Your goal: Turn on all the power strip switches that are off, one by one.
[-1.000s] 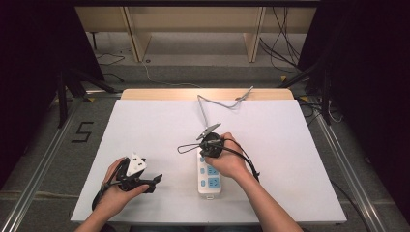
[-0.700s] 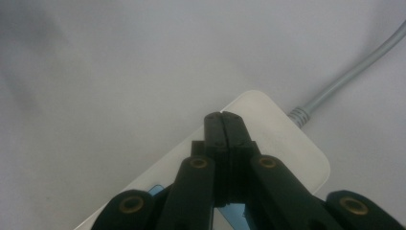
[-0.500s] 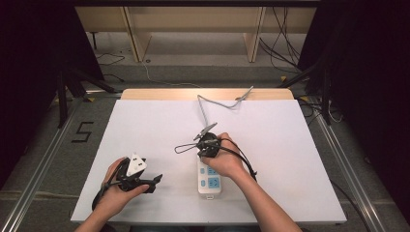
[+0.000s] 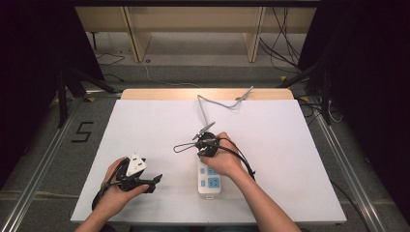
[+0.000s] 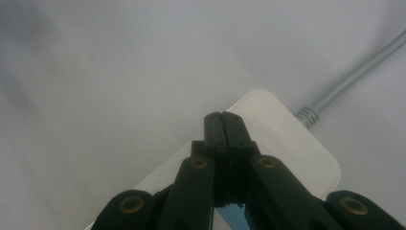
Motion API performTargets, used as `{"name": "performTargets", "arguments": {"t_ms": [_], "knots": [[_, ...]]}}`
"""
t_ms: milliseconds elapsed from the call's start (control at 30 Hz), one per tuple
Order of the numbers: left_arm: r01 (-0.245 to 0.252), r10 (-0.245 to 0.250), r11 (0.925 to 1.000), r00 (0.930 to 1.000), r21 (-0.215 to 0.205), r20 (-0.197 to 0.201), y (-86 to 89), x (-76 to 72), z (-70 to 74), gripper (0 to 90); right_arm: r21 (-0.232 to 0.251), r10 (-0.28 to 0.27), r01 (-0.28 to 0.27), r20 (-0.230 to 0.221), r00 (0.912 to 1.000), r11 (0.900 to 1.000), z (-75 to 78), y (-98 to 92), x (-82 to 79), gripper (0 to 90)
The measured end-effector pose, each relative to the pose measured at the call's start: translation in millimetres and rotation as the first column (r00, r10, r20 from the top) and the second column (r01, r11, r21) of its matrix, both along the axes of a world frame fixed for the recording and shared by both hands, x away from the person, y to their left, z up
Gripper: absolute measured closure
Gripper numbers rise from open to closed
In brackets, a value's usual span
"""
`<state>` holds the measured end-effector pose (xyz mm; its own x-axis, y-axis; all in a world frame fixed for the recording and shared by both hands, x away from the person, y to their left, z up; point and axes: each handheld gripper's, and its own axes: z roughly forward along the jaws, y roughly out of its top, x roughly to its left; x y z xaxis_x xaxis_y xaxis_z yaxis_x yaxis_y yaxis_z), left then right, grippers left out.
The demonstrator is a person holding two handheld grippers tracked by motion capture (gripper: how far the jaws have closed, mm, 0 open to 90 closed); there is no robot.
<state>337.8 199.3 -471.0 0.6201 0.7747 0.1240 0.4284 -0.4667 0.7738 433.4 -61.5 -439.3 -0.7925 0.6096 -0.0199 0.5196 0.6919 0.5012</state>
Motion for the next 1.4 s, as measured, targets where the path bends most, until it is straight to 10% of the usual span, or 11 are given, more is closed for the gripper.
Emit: {"name": "performTargets", "arguments": {"t_ms": [1400], "knots": [[-0.001,0.001,1.0000,1.0000,-0.002,0.001,-0.7,-0.2,0.1,18.0,-0.021,-0.014,0.013,-0.037,0.9992,1.000,-0.4,3.8,2.6,90.0]]}}
